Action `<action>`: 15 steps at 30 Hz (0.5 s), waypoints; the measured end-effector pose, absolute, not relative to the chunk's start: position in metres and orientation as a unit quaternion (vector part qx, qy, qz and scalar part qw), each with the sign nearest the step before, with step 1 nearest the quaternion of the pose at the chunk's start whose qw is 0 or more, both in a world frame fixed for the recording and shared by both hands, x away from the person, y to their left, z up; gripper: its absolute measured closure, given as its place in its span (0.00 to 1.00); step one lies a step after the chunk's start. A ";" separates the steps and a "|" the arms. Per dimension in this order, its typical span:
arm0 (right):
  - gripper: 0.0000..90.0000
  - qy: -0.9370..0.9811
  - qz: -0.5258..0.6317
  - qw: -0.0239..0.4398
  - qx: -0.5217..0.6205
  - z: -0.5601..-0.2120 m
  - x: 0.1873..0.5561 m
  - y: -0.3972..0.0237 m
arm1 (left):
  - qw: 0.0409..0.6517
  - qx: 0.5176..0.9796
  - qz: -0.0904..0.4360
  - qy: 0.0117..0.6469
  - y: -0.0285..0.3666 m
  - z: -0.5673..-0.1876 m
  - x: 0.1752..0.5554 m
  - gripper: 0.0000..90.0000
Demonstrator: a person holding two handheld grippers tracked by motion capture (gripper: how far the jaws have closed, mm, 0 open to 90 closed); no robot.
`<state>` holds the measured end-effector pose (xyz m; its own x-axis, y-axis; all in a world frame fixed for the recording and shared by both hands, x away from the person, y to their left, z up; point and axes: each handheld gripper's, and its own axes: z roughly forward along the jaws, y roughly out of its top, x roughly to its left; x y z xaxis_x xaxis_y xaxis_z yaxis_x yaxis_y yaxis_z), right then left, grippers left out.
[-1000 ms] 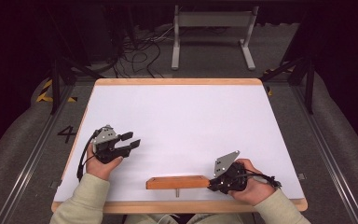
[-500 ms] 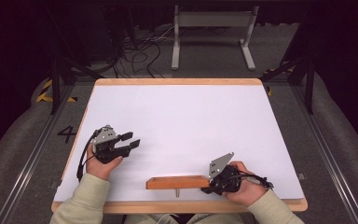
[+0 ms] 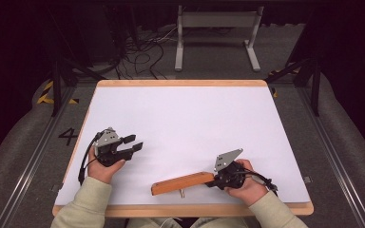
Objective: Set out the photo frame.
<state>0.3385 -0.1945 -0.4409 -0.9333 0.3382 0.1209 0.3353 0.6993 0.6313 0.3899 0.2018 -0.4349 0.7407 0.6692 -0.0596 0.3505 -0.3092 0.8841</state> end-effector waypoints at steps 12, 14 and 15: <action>1.00 0.906 0.362 0.030 0.216 -0.439 0.359 -0.183 | 0.488 0.793 0.166 0.325 0.204 -0.435 0.388 0.60; 1.00 0.903 0.367 0.038 0.219 -0.438 0.366 -0.178 | 0.489 0.792 0.165 0.328 0.204 -0.436 0.388 0.60; 1.00 0.903 0.367 0.038 0.219 -0.438 0.366 -0.178 | 0.489 0.792 0.165 0.328 0.204 -0.436 0.388 0.60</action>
<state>0.3659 -0.1777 -0.4383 -0.9015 0.4231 0.0913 0.3668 0.6345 0.6803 0.3876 0.2045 -0.4360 0.7303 0.6805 -0.0597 0.3584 -0.3073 0.8815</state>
